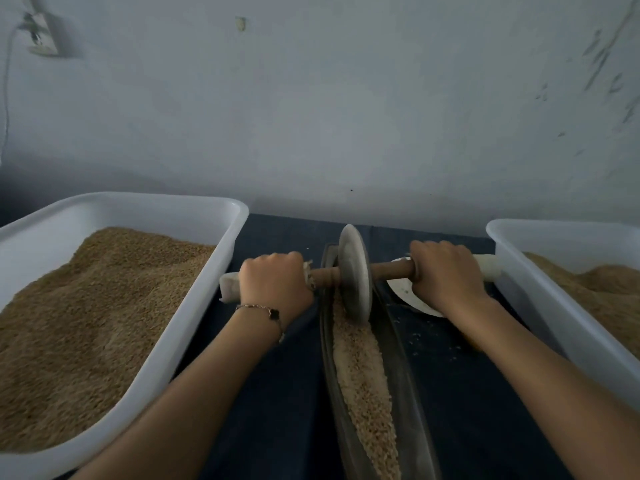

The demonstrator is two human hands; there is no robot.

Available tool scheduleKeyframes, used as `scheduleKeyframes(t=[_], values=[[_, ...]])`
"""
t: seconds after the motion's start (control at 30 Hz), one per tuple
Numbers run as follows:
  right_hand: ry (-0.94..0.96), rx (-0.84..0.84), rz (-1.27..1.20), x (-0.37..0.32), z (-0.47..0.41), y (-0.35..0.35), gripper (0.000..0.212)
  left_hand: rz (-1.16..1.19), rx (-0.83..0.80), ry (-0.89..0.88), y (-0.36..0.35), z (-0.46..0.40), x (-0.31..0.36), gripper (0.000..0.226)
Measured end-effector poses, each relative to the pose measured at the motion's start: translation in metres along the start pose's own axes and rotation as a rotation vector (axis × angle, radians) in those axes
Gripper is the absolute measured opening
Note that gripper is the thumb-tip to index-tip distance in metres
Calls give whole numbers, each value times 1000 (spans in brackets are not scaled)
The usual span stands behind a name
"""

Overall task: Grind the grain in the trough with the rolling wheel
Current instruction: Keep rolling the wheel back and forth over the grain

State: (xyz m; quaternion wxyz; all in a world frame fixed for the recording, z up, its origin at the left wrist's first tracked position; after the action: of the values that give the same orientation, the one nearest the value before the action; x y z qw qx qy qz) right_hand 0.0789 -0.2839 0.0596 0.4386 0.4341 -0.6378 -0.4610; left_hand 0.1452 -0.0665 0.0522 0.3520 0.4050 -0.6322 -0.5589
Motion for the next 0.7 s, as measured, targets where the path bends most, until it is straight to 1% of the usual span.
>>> scheduleKeyframes(t=[0.07,0.13,0.2,0.27,0.4,0.47,0.53,0.6,0.7], values=[[1,88,-15,-3,10,5,30,2,26,-4,-3,5,-1,34],[9,187,-33,-8,28,13,36,29,13,-30,-7,14,-3,36],[21,214,-41,-11,50,15,31,24,-11,-64,-8,27,-4,36],[35,204,-41,-10,73,14,27,-26,-5,-98,-6,45,-1,35],[90,190,-80,-7,119,13,39,-73,12,-163,6,86,8,27],[109,159,-91,-3,139,13,43,-94,48,-238,17,110,17,33],[118,140,-103,0,155,12,43,-51,82,-317,28,129,22,41],[120,124,-102,2,162,12,45,-45,110,-306,27,139,21,42],[100,107,-125,2,154,9,44,-63,59,-289,24,133,21,39]])
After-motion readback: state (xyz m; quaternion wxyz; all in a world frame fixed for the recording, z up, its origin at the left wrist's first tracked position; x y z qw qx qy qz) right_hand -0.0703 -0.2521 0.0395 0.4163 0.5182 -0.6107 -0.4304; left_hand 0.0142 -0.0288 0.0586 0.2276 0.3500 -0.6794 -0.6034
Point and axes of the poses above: each hand's wrist, its own z-axis away from the middle knuckle, its own y-axis out of the back of the hand, x = y × z, the point moved 5 cm from there along -z, towards the middle knuckle, and after that the axes turned 15 degrees about -x, right-handed, at the moved point
